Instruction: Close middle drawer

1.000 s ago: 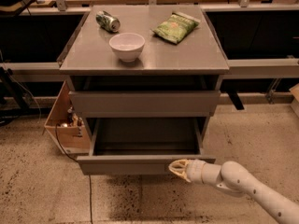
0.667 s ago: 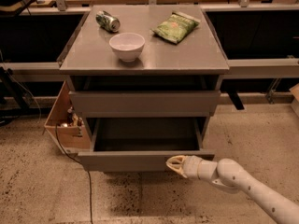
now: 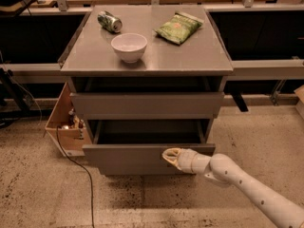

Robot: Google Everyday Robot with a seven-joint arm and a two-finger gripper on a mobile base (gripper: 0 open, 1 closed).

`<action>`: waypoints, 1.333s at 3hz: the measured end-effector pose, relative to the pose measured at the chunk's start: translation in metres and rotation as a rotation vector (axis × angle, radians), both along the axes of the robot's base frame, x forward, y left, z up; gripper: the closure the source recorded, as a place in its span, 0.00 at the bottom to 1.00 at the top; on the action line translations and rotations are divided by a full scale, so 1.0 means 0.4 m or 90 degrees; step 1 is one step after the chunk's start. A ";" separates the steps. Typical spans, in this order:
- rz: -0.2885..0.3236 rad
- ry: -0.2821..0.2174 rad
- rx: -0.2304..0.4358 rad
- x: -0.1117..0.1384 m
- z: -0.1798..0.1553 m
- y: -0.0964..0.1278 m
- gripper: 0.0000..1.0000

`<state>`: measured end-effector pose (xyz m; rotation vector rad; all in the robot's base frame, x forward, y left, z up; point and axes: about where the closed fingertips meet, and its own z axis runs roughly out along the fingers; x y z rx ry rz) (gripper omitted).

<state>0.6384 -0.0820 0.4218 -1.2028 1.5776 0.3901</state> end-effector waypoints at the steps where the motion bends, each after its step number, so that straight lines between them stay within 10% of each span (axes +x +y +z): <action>1: -0.020 -0.011 0.005 0.048 0.006 0.021 1.00; 4: -0.055 -0.039 0.024 0.204 0.017 0.150 1.00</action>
Offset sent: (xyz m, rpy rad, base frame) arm 0.0572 0.0273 0.0080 0.0270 -0.0460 -0.0823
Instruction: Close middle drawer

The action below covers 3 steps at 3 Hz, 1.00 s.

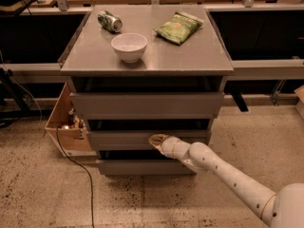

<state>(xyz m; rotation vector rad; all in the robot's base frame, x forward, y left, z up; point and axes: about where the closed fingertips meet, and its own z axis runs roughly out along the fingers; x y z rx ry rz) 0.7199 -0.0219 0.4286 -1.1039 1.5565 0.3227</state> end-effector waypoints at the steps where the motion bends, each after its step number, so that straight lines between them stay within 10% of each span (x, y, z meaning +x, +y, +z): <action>1: 0.006 0.000 0.000 0.012 -0.006 0.018 1.00; 3: 0.090 0.057 -0.022 -0.112 -0.035 -0.078 1.00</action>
Offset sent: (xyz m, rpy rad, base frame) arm -0.0483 -0.0284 -0.0205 -0.0485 0.1159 0.1835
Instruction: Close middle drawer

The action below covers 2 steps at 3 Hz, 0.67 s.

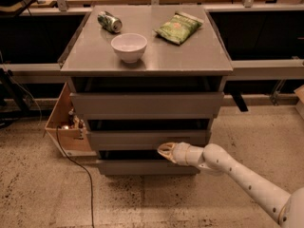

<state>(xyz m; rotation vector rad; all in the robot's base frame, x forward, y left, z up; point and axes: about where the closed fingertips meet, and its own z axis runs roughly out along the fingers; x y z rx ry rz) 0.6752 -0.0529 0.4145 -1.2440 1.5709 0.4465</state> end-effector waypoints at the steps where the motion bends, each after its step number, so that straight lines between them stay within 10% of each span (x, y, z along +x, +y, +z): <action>1: 0.041 0.021 -0.009 -0.107 0.015 -0.087 1.00; 2: 0.054 0.016 -0.023 -0.203 0.079 -0.184 1.00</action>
Offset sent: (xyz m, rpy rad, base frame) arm -0.1290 -0.1302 0.0671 -0.0705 0.0110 0.0972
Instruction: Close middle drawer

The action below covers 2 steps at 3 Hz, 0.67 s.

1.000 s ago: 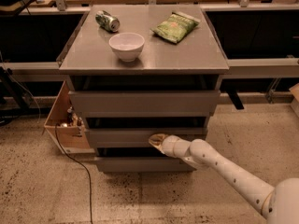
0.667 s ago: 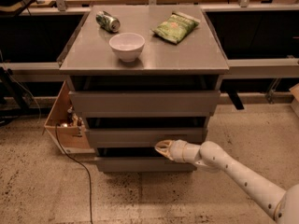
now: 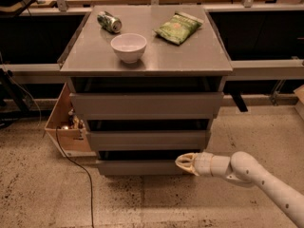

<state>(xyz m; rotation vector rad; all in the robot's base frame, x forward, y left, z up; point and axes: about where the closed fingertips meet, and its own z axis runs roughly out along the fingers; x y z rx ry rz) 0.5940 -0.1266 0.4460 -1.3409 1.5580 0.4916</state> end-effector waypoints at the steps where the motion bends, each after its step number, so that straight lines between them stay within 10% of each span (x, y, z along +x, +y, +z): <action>1: -0.002 -0.026 -0.040 -0.071 0.102 -0.086 1.00; 2: -0.005 -0.069 -0.065 -0.115 0.235 -0.161 0.97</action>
Offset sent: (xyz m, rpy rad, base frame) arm -0.0647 -0.0952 0.1564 -0.1339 -0.1924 -0.0069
